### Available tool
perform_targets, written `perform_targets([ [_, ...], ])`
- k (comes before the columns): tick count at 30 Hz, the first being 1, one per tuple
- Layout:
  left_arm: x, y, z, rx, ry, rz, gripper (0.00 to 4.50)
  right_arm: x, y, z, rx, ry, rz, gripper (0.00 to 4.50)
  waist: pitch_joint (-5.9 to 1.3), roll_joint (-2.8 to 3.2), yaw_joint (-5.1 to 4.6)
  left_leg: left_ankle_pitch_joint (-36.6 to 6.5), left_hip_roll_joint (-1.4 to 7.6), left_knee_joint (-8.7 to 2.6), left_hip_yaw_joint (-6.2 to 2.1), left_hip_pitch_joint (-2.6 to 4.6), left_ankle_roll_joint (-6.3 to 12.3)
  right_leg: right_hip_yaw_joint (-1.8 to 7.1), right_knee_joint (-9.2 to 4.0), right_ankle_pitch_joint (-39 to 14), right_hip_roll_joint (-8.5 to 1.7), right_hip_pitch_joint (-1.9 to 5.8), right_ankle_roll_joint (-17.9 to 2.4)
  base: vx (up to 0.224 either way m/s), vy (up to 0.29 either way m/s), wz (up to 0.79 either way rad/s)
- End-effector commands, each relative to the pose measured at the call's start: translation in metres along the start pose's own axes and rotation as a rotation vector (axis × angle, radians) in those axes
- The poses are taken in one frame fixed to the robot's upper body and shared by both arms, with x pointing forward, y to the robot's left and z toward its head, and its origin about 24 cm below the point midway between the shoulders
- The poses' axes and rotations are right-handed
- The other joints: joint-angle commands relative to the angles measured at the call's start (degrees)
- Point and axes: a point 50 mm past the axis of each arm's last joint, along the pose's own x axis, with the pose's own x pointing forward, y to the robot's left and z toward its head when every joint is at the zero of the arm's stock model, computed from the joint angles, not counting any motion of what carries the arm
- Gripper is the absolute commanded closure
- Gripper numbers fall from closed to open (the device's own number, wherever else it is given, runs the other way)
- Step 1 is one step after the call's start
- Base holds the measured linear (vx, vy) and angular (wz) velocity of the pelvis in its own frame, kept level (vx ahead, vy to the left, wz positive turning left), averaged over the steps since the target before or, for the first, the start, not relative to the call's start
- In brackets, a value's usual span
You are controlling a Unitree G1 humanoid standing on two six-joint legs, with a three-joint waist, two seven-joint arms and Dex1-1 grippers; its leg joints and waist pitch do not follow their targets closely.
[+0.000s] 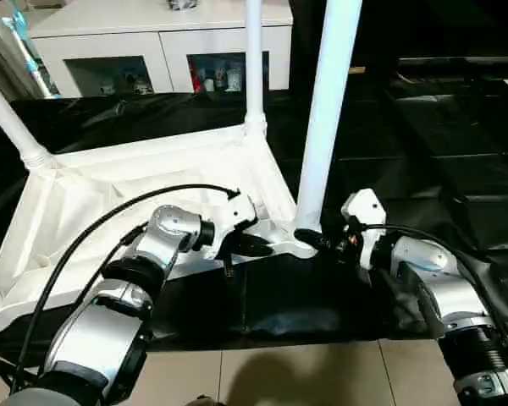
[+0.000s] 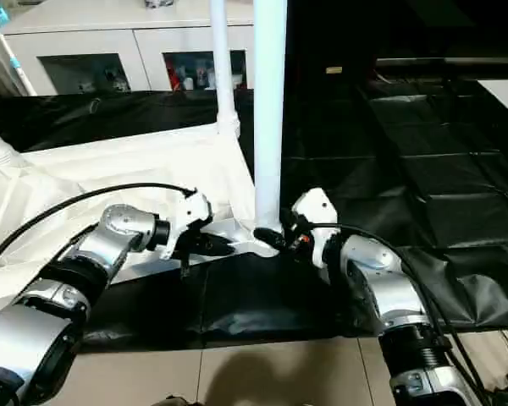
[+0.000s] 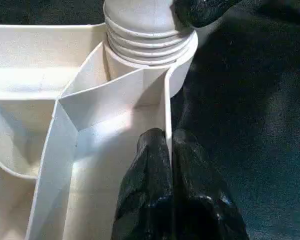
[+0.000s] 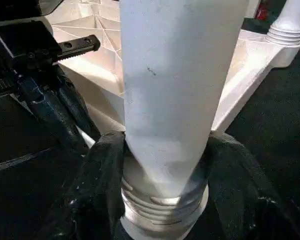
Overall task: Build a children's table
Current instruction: Rotate leg to tighten
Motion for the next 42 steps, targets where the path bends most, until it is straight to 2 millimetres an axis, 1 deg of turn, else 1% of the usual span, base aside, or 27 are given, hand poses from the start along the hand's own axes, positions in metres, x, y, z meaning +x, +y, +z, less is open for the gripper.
perform_targets([
  [1,0.001,-0.0034,-0.0002,0.004,-0.005,-0.039,4.5,0.0035,0.0042,-0.0079,-0.011,0.058,0.027,2.43,-4.19,-1.11,-0.05,-9.7,2.83,-3.89,-0.86,0.67,5.69,2.15,-3.95,-11.7,-3.56,3.11,-13.8,0.0,0.0,0.0],
  [3,0.0011,-0.0035,-0.0003,0.005,-0.004,-0.04,4.5,0.0035,0.0046,-0.0082,-0.012,0.058,0.027,2.43,-4.22,-1.08,-0.02,-9.6,2.84,-3.87,-0.86,0.7,5.77,2.15,-3.94,-11.5,-3.57,3.12,-13.9,0.0,0.0,0.0],
  [5,0.0011,-0.0036,-0.0003,0.005,-0.004,-0.041,4.5,0.0042,0.0029,-0.0093,0.024,0.058,0.001,2.43,-4.21,-1.04,-0.03,-9.5,2.81,-3.86,-0.86,0.66,5.85,2.13,-3.92,-11.4,-3.5,3.14,-14.0,0.0,0.0,0.0],
  [6,0.0011,-0.0036,-0.0003,0.004,-0.004,-0.041,4.5,0.0043,0.0027,-0.0093,0.028,0.058,-0.001,2.08,-4.25,-1.05,-0.05,-9.4,2.83,-3.84,-0.85,0.68,5.88,2.13,-3.89,-11.2,-3.51,3.15,-14.0,0.0,0.0,0.0],
  [7,0.0011,-0.0036,-0.0004,0.005,-0.003,-0.04,4.5,0.0049,0.0019,-0.0097,0.054,0.053,-0.006,1.88,-4.22,-1.06,-0.08,-9.6,2.81,-3.86,-0.87,0.64,5.84,2.11,-3.89,-11.4,-3.5,3.16,-14.0,0.0,0.0,0.0],
  [8,0.0011,-0.0035,-0.0006,0.007,-0.001,-0.038,4.5,0.0052,0.0023,-0.0097,0.053,0.051,0.0,1.74,-4.2,-1.08,-0.14,-9.7,2.77,-3.87,-0.87,0.59,5.82,2.09,-3.9,-11.7,-3.53,3.21,-14.0,0.0,0.0,0.0],
  [9,0.0011,-0.0036,-0.0006,0.006,-0.002,-0.039,4.5,0.0054,0.0027,-0.0096,0.05,0.051,0.003,1.72,-4.18,-1.06,-0.16,-9.9,2.79,-3.88,-0.87,0.67,5.61,2.09,-3.99,-12.3,-3.54,3.13,-13.9,0.0,0.0,0.0],
  [10,0.0012,-0.0038,-0.0008,0.005,-0.001,-0.04,4.5,0.0064,0.0031,-0.0098,0.029,0.059,-0.003,1.54,-4.18,-1.06,-0.17,-9.9,2.8,-3.88,-0.85,0.71,5.56,2.11,-4.04,-12.4,-3.53,3.09,-13.9,0.0,0.0,0.0],
  [11,0.0013,-0.0038,-0.0008,0.005,-0.001,-0.041,4.5,0.0065,0.0031,-0.01,0.026,0.061,-0.005,1.54,-4.2,-1.04,-0.14,-9.8,2.83,-3.87,-0.85,0.75,5.4,2.16,-4.01,-12.1,-3.55,3.04,-13.9,0.0,0.0,0.0],
  [12,0.0014,-0.004,-0.0009,0.003,-0.002,-0.042,4.5,0.0074,0.0037,-0.0105,0.011,0.069,-0.006,1.32,-4.23,-1.08,-0.13,-9.7,2.8,-3.87,-0.85,0.69,5.32,2.14,-3.91,-11.8,-3.51,3.11,-13.9,0.0,0.0,0.0],
  [17,0.0012,-0.0041,-0.0007,0.004,-0.002,-0.042,4.5,0.0095,0.0047,-0.0107,0.019,0.069,-0.006,1.32,-4.26,-1.02,0.0,-9.5,2.84,-3.84,-0.83,0.73,5.47,2.17,-3.85,-11.0,-3.55,3.13,-14.2,0.0,0.0,0.0],
  [18,0.0011,-0.0041,-0.0008,0.004,-0.001,-0.042,4.5,0.0097,0.0045,-0.0105,0.021,0.068,-0.008,1.32,-4.27,-0.89,0.04,-9.3,2.83,-3.83,-0.87,0.68,5.58,2.14,-3.76,-10.6,-3.52,3.18,-14.2,0.0,0.0,0.0],
  [20,0.001,-0.0041,-0.0009,0.004,-0.001,-0.042,4.5,0.0098,0.0043,-0.0104,0.017,0.068,-0.007,1.32,-4.23,-1.06,0.03,-9.5,2.81,-3.83,-0.82,0.69,5.66,2.14,-3.85,-10.8,-3.55,3.17,-14.1,0.0,0.0,0.0],
  [24,0.0008,-0.004,-0.0007,0.004,-0.001,-0.042,4.5,0.0094,0.004,-0.0095,0.026,0.056,-0.004,1.32,-4.26,-0.99,0.05,-9.5,2.86,-3.84,-0.84,0.74,5.63,2.14,-3.83,-10.9,-3.54,3.15,-14.2,0.0,0.0,0.0],
  [25,0.0008,-0.004,-0.0007,0.004,0.0,-0.043,4.5,0.0092,0.004,-0.009,0.029,0.05,-0.001,1.47,-4.28,-0.95,0.06,-9.4,2.85,-3.8,-0.84,0.71,5.67,2.15,-3.77,-10.6,-3.55,3.18,-14.3,0.0,0.0,0.0],
  [26,0.0007,-0.004,-0.0007,0.004,0.0,-0.043,4.5,0.0092,0.0039,-0.0089,0.03,0.049,-0.001,1.47,-4.26,-0.95,0.05,-9.4,2.87,-3.83,-0.84,0.72,5.69,2.15,-3.79,-10.6,-3.52,3.14,-14.3,0.0,0.0,0.0],
  [28,0.0008,-0.004,-0.0007,0.003,0.0,-0.044,4.5,0.0092,0.004,-0.009,0.031,0.048,-0.002,1.67,-4.29,-0.97,0.03,-9.3,2.86,-3.81,-0.84,0.72,5.75,2.14,-3.76,-10.2,-3.51,3.16,-14.4,0.0,0.0,0.0],
  [29,0.0009,-0.0041,-0.0006,0.003,-0.001,-0.044,4.5,0.0091,0.004,-0.009,0.033,0.048,-0.002,1.71,-4.27,-0.94,0.05,-9.4,2.86,-3.81,-0.83,0.73,5.75,2.13,-3.76,-10.3,-3.51,3.14,-14.4,0.0,0.0,0.0],
  [35,0.0014,-0.0044,-0.0003,0.002,-0.001,-0.048,4.5,0.01,0.0063,-0.0097,0.041,0.043,0.005,1.8,-4.26,-0.95,0.05,-9.6,2.85,-3.83,-0.84,0.75,5.64,2.12,-3.82,-10.8,-3.54,3.17,-14.3,0.0,0.0,0.0],
  [37,0.0014,-0.0046,-0.0006,0.001,0.0,-0.049,4.5,0.0103,0.0069,-0.01,0.044,0.041,0.006,1.81,-4.25,-0.82,0.04,-9.7,2.88,-3.87,-0.87,0.75,5.53,2.11,-3.81,-10.8,-3.52,3.14,-14.3,0.0,0.0,0.0],
  [39,0.0015,-0.0048,-0.0009,0.0,0.001,-0.05,4.5,0.0104,0.0073,-0.0103,0.048,0.039,0.005,1.81,-4.29,-0.97,0.03,-9.6,2.84,-3.82,-0.85,0.73,5.5,2.14,-3.76,-10.4,-3.52,3.19,-14.3,0.0,0.0,0.0],
  [42,0.0015,-0.005,-0.0013,-0.002,0.002,-0.051,4.5,0.0105,0.0074,-0.0106,0.052,0.037,0.0,1.81,-4.27,-0.91,0.04,-9.5,2.84,-3.82,-0.85,0.72,5.58,2.13,-3.77,-10.5,-3.51,3.18,-14.4,0.0,0.0,0.0],
])
